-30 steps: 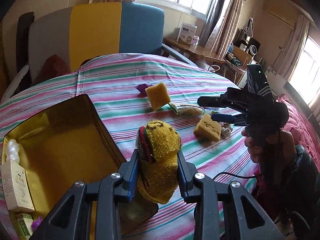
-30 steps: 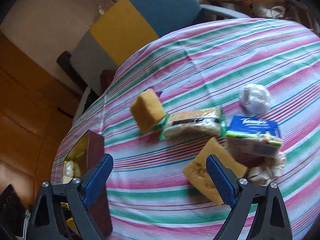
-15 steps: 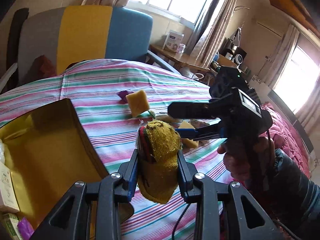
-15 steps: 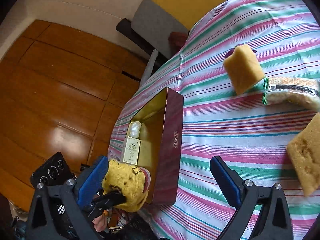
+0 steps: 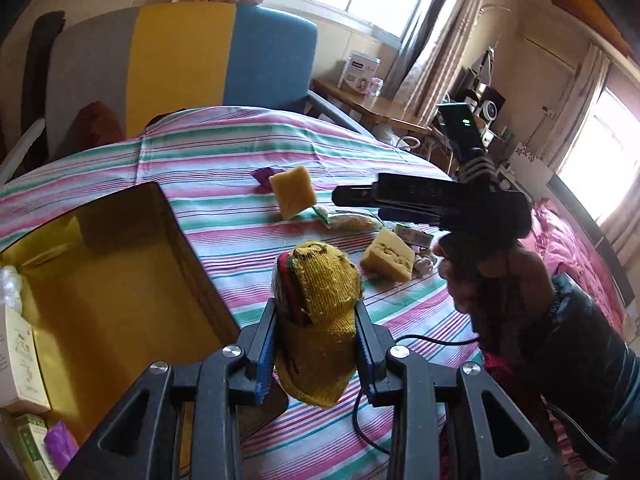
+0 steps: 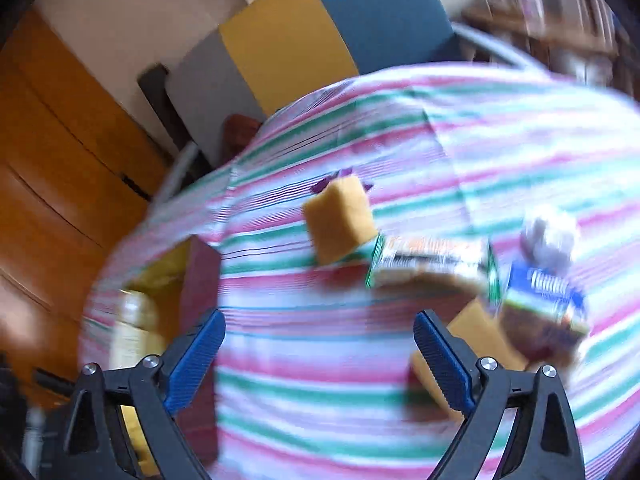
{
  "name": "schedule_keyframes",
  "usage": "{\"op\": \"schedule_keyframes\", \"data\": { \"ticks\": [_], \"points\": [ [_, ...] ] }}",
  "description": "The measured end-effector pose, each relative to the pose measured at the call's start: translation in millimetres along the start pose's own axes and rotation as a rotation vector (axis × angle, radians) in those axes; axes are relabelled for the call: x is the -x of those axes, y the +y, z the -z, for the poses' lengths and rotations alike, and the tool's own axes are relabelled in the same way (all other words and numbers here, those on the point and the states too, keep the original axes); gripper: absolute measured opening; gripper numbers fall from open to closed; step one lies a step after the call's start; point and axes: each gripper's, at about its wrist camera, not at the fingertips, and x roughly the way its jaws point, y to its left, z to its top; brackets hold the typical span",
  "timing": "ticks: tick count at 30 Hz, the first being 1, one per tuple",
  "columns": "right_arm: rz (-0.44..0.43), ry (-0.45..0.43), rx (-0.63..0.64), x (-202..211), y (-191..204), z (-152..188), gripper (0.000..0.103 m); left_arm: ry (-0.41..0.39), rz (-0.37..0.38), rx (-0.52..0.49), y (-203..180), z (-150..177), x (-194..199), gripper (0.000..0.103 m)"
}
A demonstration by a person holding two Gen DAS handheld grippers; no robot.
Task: Organize objects
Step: 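Carry the knit toy into the tray while the right tool grasps a yellow sponge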
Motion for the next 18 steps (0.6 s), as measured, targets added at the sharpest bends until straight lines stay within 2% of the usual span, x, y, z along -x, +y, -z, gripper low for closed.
{"op": "schedule_keyframes", "data": {
  "ticks": [5,9,12,13,14,18],
  "points": [
    [0.202,0.01,0.157,-47.7,31.8,-29.4,0.097,-0.02,-0.044,0.071,32.5,7.2,20.8,0.033],
    [0.332,0.008,0.214,-84.5,40.7,-48.9,0.097,-0.041,-0.09,0.14,63.7,14.3,39.6,0.033],
    [0.381,0.049,0.228,-104.9,41.0,-57.0,0.094,-0.06,-0.125,0.201,88.2,20.4,53.9,0.033],
    [0.407,0.062,0.235,-110.4,39.8,-58.1,0.079,-0.067,-0.14,0.217,96.0,23.0,59.1,0.033],
    [0.43,0.074,0.24,-113.8,38.3,-58.8,0.046,-0.071,-0.152,0.227,101.2,25.5,63.1,0.033],
    [0.407,0.085,0.27,-102.6,39.7,-55.0,0.044,-0.082,-0.191,0.282,123.9,38.4,76.3,0.033]
  ]
}}
